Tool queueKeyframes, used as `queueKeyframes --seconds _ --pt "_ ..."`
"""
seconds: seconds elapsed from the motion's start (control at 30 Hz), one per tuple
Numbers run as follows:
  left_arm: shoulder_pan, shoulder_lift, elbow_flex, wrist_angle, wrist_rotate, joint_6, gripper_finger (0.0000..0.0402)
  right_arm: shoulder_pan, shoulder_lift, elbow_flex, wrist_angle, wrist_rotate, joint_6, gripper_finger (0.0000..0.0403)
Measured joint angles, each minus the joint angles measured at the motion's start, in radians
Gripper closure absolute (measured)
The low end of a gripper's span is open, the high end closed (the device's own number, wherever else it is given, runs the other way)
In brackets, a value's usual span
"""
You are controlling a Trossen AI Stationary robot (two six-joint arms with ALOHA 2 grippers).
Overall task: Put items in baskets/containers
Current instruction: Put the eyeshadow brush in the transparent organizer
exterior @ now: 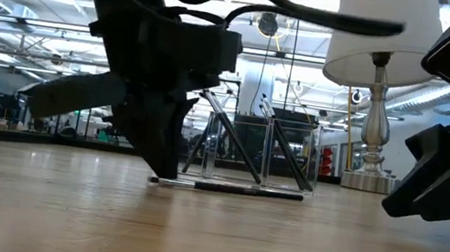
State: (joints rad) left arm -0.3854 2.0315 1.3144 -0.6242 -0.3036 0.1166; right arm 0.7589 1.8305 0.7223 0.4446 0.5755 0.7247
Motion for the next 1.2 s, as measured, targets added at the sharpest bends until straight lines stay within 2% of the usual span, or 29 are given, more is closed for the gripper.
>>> queueKeyframes --seconds 0.33,0.53,0.67,0.87,1.07,1.2 --pt "0.042 -0.024 -0.002 -0.017 0.002 -0.045 0.0377 0.000 0.000 0.000 0.010 0.000 0.019 0.0248" --pt "0.035 -0.046 -0.002 -0.004 0.064 -0.079 0.0391 -0.021 0.000 0.000 0.019 0.000 -0.028 0.0248" --pt "0.010 -0.071 -0.002 -0.016 0.065 -0.128 0.0394 -0.034 0.000 0.000 0.013 0.000 -0.031 0.0248" --pt "-0.018 -0.138 -0.001 0.018 0.045 -0.219 0.0344 -0.033 0.000 0.000 0.006 0.000 -0.030 0.0248" --pt "-0.002 -0.139 0.000 0.024 0.139 -0.354 0.0292 -0.031 0.000 0.000 0.006 -0.001 -0.019 0.0248" --pt "0.017 -0.135 0.000 0.022 0.196 -0.426 0.0272 -0.031 0.000 0.000 -0.008 -0.004 -0.005 0.0248"
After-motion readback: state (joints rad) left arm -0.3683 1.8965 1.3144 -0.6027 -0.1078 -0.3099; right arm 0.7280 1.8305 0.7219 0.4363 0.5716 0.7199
